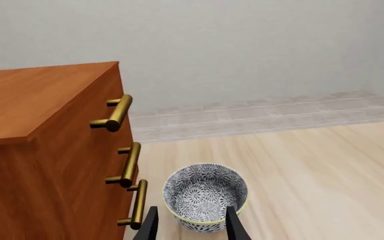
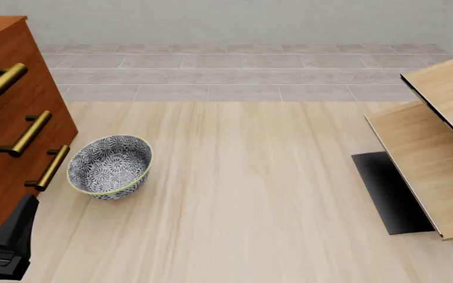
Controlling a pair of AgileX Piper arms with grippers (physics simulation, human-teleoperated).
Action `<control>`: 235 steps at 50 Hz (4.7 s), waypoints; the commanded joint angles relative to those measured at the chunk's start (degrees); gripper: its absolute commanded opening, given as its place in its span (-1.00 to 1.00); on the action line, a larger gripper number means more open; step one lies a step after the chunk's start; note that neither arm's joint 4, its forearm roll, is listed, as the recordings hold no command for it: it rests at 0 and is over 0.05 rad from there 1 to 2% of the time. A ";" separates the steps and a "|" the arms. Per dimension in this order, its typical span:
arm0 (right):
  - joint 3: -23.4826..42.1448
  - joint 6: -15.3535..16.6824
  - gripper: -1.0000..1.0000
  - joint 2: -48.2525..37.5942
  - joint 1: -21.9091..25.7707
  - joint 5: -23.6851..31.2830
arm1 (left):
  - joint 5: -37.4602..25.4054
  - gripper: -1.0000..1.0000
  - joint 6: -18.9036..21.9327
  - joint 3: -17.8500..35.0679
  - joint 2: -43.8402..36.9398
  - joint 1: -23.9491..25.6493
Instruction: Put the wine bottle on the wine rack.
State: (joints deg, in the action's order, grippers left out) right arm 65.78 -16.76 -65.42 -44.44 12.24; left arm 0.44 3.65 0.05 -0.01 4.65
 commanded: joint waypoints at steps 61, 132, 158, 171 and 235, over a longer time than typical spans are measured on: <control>-7.25 0.68 -1.00 -15.00 -3.76 -9.95 | -0.39 1.00 0.56 -0.02 0.00 -1.82; -3.17 -1.94 1.00 -7.19 -0.47 -2.36 | 0.31 1.00 0.13 0.07 0.00 -1.83; 3.18 -1.38 1.00 -4.40 -1.07 3.04 | 0.20 1.00 -0.07 0.87 0.00 -1.61; 2.70 -0.96 1.00 0.70 2.68 4.86 | 0.17 1.00 -0.03 1.20 0.00 -1.66; -5.17 2.06 1.00 28.57 31.72 18.42 | -1.31 1.00 0.74 3.53 0.00 -1.06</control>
State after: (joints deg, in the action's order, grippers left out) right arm 63.49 -15.24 -42.09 -17.51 28.94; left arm -0.71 4.23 3.28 -0.01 3.39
